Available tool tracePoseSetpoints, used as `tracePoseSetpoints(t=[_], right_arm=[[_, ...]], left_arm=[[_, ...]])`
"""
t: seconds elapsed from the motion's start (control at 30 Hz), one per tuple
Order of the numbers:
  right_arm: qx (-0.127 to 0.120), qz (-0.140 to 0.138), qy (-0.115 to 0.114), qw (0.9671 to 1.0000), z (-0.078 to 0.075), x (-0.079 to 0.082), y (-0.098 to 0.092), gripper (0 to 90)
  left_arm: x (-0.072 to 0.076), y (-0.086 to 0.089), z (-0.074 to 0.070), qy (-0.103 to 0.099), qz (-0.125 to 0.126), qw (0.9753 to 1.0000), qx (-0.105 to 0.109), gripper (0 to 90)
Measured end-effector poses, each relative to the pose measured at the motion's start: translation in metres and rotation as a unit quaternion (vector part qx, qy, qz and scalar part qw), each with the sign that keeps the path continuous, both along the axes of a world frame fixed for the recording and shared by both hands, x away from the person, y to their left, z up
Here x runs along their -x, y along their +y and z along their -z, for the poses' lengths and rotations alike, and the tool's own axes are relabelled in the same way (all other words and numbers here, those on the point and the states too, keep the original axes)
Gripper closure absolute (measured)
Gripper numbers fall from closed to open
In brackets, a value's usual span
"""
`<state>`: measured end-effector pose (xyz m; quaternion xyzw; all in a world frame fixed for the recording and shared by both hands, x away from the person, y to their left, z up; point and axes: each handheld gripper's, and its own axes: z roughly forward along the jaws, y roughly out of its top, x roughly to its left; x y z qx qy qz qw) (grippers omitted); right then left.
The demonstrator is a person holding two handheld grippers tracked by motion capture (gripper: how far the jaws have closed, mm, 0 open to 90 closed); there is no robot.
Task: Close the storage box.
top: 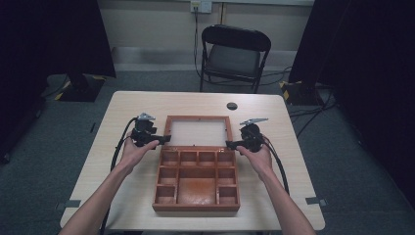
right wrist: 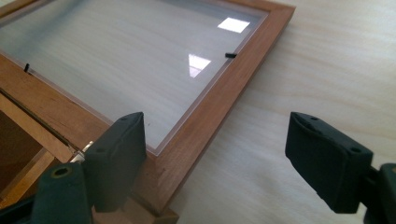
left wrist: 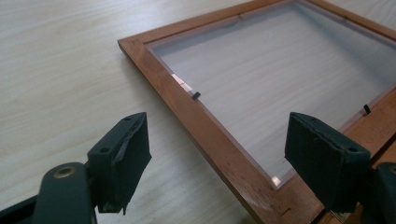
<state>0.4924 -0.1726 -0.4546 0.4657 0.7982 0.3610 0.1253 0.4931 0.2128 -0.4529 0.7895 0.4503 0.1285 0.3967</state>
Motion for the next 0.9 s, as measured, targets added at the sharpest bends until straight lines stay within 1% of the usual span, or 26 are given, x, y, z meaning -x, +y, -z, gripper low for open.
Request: tracePoseSetpoints(t=[0.07,0.1,0.13,0.17,0.2,0.23,0.27,0.3,0.37,0.4,0.43,0.5,0.53,0.6,0.67,0.7,0.8,0.87,0.9], right_arm=[[-0.004,0.000,0.003,1.0000,0.001,-0.001,0.002,19.5],[-0.002,0.000,-0.003,1.0000,0.001,-0.002,0.003,18.8],[-0.003,0.000,-0.003,1.0000,0.002,-0.003,0.004,18.5],[-0.005,0.002,0.002,1.0000,0.004,-0.004,0.004,18.0],[-0.011,0.006,0.004,0.9999,0.006,-0.005,0.005,17.3],[-0.021,0.010,0.010,0.9997,0.008,-0.007,0.006,16.4],[-0.027,0.012,0.013,0.9995,0.009,-0.009,0.007,15.2],[-0.031,0.015,0.017,0.9992,0.010,-0.010,0.008,14.1],[-0.046,0.019,0.028,0.9984,0.013,-0.014,0.009,13.8],[-0.057,0.019,0.036,0.9975,0.015,-0.015,0.009,13.7],[-0.065,0.022,0.047,0.9965,0.016,-0.017,0.009,13.5],[-0.081,0.025,0.060,0.9946,0.018,-0.019,0.009,13.6],[-0.089,0.022,0.063,0.9938,0.020,-0.020,0.009,13.7],[-0.101,0.023,0.072,0.9920,0.022,-0.021,0.009,13.6],[-0.113,0.022,0.077,0.9904,0.024,-0.021,0.009,13.6],[-0.120,0.021,0.082,0.9891,0.025,-0.022,0.009,13.5],[-0.143,0.013,0.101,0.9844,0.029,-0.023,0.012,13.7],[-0.163,0.004,0.117,0.9796,0.033,-0.024,0.015,14.0],[-0.167,0.004,0.119,0.9787,0.034,-0.025,0.017,14.2]], left_arm=[[0.001,-0.004,0.002,0.008,0.006,0.9999,0.003,21.8],[0.000,-0.005,0.003,0.014,0.011,0.9998,0.003,21.8],[0.000,-0.007,0.004,0.016,0.011,0.9998,0.006,21.8],[-0.001,-0.008,0.006,0.020,0.009,0.9997,0.009,21.8],[-0.002,-0.010,0.007,0.025,0.011,0.9996,0.004,21.8],[-0.002,-0.010,0.007,0.025,0.011,0.9996,0.004,21.8],[-0.003,-0.013,0.010,0.034,0.008,0.9994,0.002,21.8],[-0.003,-0.014,0.011,0.036,0.007,0.9993,0.007,21.6],[-0.004,-0.014,0.011,0.042,0.007,0.9991,0.008,21.5],[-0.005,-0.015,0.011,0.048,0.004,0.9988,0.012,21.2],[-0.006,-0.014,0.010,0.054,0.003,0.9985,0.011,20.8],[-0.008,-0.013,0.011,0.071,-0.005,0.9972,0.021,20.4],[-0.008,-0.012,0.012,0.077,-0.007,0.9967,0.026,20.4],[-0.008,-0.011,0.012,0.079,-0.005,0.9965,0.027,20.4],[-0.007,-0.012,0.012,0.072,-0.006,0.9970,0.025,20.3],[-0.006,-0.012,0.013,0.068,-0.008,0.9973,0.025,20.0],[-0.006,-0.012,0.014,0.070,-0.010,0.9971,0.028,19.3],[-0.007,-0.011,0.015,0.069,-0.012,0.9971,0.028,16.8],[-0.007,-0.011,0.015,0.071,-0.013,0.9970,0.030,16.1]])
